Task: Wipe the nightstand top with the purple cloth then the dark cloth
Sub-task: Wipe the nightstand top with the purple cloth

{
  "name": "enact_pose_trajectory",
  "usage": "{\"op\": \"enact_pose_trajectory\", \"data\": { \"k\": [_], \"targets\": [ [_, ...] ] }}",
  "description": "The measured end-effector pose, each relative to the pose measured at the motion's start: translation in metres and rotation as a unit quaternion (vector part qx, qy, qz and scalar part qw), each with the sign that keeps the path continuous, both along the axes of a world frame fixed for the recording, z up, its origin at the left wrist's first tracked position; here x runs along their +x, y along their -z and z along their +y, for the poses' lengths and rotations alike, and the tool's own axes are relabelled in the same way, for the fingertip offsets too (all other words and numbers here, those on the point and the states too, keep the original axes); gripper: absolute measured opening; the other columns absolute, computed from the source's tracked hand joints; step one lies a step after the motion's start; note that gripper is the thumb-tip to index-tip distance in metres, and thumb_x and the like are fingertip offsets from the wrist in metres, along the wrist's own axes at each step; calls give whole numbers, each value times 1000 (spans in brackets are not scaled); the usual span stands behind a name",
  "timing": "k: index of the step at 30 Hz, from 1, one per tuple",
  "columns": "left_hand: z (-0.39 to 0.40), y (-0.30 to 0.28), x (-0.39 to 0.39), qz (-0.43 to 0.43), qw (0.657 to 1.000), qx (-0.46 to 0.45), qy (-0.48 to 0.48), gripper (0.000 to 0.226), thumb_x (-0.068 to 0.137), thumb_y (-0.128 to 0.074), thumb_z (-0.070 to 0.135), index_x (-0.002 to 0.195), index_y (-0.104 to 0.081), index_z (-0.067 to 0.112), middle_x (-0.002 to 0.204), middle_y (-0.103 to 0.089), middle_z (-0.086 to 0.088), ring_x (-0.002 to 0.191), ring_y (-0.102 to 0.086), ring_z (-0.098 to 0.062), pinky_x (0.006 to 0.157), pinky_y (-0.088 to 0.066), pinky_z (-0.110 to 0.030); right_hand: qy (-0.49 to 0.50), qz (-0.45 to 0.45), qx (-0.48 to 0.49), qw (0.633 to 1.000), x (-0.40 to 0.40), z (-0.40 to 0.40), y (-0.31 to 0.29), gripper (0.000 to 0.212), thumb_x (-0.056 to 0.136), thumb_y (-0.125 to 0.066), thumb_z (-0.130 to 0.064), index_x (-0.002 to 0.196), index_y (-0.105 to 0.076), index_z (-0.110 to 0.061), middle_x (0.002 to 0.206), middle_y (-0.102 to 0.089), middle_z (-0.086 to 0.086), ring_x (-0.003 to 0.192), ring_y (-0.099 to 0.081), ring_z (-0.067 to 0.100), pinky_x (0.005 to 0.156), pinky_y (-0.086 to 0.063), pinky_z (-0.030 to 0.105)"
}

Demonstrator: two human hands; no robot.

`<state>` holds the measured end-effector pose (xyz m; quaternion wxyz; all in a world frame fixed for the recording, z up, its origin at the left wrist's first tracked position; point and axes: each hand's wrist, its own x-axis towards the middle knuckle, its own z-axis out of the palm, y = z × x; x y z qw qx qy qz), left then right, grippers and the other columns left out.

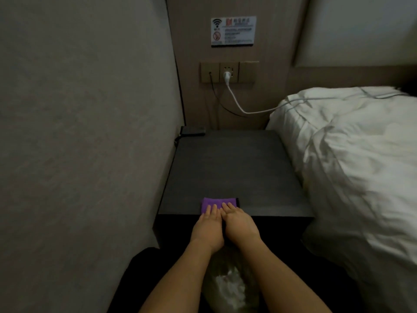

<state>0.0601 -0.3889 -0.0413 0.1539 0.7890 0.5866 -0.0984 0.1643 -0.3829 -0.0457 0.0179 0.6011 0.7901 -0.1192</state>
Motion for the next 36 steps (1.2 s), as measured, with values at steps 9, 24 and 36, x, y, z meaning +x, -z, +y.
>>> {"op": "enact_pose_trajectory", "data": {
  "k": [9, 24, 36],
  "targets": [
    [-1, 1, 89, -22, 995, 4, 93, 74, 93, -43, 13, 155, -3, 5, 164, 2, -12, 152, 2, -24, 124, -3, -35, 93, -9, -2, 996, 93, -19, 2, 57, 94, -39, -13, 149, -25, -11, 159, -22, 6, 147, -20, 17, 121, -16, 29],
    [38, 5, 185, -54, 981, -16, 184, 83, 89, -50, 23, 155, -5, 5, 164, 0, -12, 152, 3, -24, 123, -3, -33, 178, -25, -24, 983, 185, 3, 2, 64, 79, -33, -20, 139, -44, -1, 149, -39, 19, 138, -40, 31, 112, -35, 33],
    [110, 10, 115, -40, 994, -18, 101, 83, 90, -47, 26, 155, 1, 7, 164, 4, -9, 152, 6, -22, 122, -1, -35, 102, -38, -23, 994, 114, 90, -4, 70, 83, -9, -26, 149, -25, -9, 160, -19, 9, 148, -17, 21, 120, -15, 30]
  ]
}}
